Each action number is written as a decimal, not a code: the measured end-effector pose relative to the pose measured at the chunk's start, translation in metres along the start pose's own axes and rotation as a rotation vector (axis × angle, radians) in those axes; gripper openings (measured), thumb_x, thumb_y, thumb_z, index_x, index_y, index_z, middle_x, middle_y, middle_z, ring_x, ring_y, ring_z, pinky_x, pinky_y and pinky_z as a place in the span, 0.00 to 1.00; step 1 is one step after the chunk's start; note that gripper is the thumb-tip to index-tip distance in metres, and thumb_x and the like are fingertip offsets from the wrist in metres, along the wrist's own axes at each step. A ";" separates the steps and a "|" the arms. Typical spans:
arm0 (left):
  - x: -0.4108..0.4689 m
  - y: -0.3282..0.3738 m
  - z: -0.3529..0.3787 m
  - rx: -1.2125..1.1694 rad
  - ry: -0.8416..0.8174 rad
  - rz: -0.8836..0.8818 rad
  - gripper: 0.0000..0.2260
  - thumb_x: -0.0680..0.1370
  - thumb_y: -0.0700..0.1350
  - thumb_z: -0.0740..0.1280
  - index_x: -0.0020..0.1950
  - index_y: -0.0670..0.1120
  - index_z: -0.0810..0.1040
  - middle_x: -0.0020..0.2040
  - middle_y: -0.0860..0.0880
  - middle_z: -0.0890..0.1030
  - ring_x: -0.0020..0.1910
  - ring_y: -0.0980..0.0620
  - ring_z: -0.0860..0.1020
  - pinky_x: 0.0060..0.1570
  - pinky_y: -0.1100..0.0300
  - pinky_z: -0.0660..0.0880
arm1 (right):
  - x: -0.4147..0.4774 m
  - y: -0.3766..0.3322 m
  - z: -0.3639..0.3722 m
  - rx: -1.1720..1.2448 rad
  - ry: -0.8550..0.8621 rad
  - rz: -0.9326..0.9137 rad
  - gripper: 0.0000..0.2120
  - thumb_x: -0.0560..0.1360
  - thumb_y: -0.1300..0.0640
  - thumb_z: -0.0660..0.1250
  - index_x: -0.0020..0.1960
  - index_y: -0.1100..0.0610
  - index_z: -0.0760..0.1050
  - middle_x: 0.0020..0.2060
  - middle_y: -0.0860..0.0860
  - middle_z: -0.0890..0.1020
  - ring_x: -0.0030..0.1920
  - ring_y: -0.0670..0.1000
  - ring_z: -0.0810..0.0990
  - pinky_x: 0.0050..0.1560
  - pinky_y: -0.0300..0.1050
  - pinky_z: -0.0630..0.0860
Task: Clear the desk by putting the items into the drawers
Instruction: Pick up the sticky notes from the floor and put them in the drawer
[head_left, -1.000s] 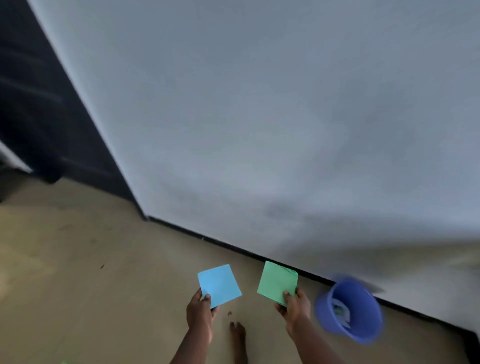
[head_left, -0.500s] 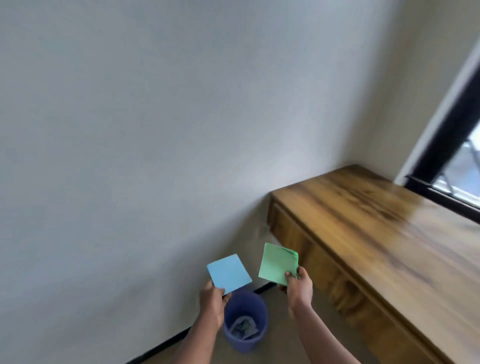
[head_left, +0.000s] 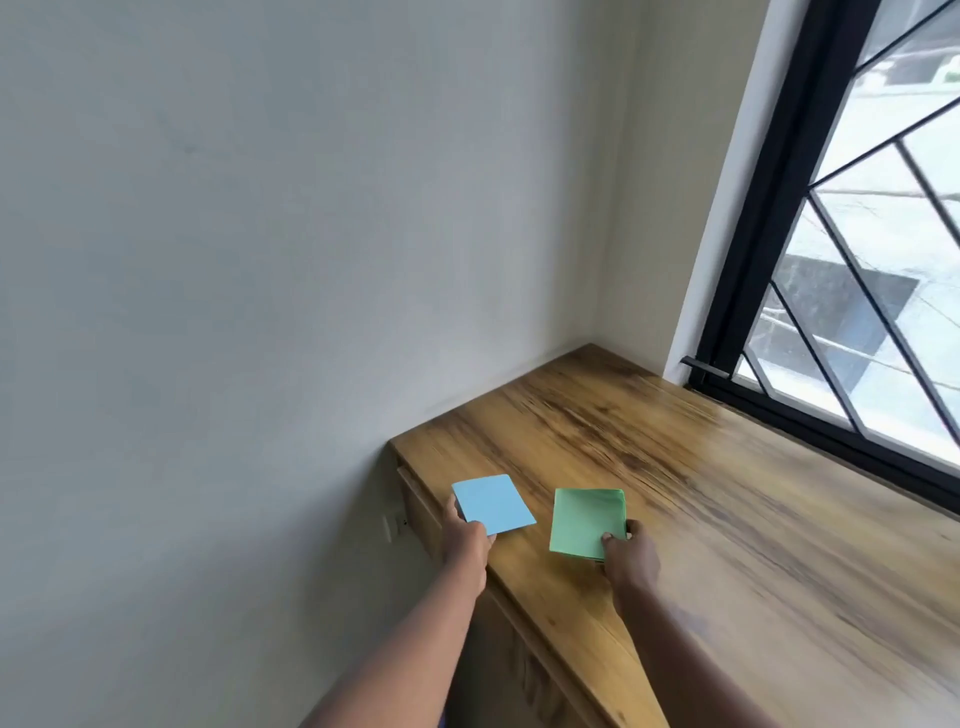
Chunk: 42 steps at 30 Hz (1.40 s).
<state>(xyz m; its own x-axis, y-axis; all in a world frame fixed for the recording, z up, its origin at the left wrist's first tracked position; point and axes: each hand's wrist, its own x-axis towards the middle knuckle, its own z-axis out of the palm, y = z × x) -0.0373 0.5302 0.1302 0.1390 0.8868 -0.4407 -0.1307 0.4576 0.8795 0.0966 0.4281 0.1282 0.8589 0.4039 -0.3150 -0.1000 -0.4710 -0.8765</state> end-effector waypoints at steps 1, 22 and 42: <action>0.002 0.000 0.007 0.026 0.004 0.006 0.32 0.77 0.25 0.51 0.77 0.51 0.56 0.71 0.43 0.68 0.67 0.43 0.71 0.65 0.49 0.72 | 0.004 -0.002 -0.002 -0.050 -0.010 -0.003 0.19 0.77 0.64 0.60 0.68 0.62 0.66 0.55 0.60 0.78 0.51 0.60 0.78 0.50 0.55 0.78; 0.026 -0.008 0.026 1.029 0.053 0.353 0.20 0.80 0.40 0.62 0.71 0.49 0.68 0.77 0.47 0.55 0.76 0.46 0.54 0.66 0.56 0.70 | -0.004 -0.020 0.035 -0.566 0.096 -0.136 0.19 0.76 0.68 0.55 0.66 0.60 0.65 0.66 0.60 0.62 0.66 0.63 0.60 0.65 0.58 0.60; -0.115 -0.124 -0.254 0.687 0.636 0.085 0.19 0.78 0.37 0.58 0.69 0.43 0.71 0.71 0.43 0.66 0.71 0.45 0.63 0.70 0.59 0.60 | -0.239 0.109 0.186 -0.801 -0.558 -0.991 0.11 0.72 0.69 0.62 0.52 0.68 0.79 0.53 0.66 0.77 0.54 0.67 0.73 0.52 0.57 0.70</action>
<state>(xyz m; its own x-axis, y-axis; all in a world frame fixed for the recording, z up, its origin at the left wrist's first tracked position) -0.2867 0.3877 0.0261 -0.4337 0.8770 -0.2071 0.5203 0.4314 0.7370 -0.2132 0.4259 0.0401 0.0707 0.9967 0.0399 0.9006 -0.0465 -0.4321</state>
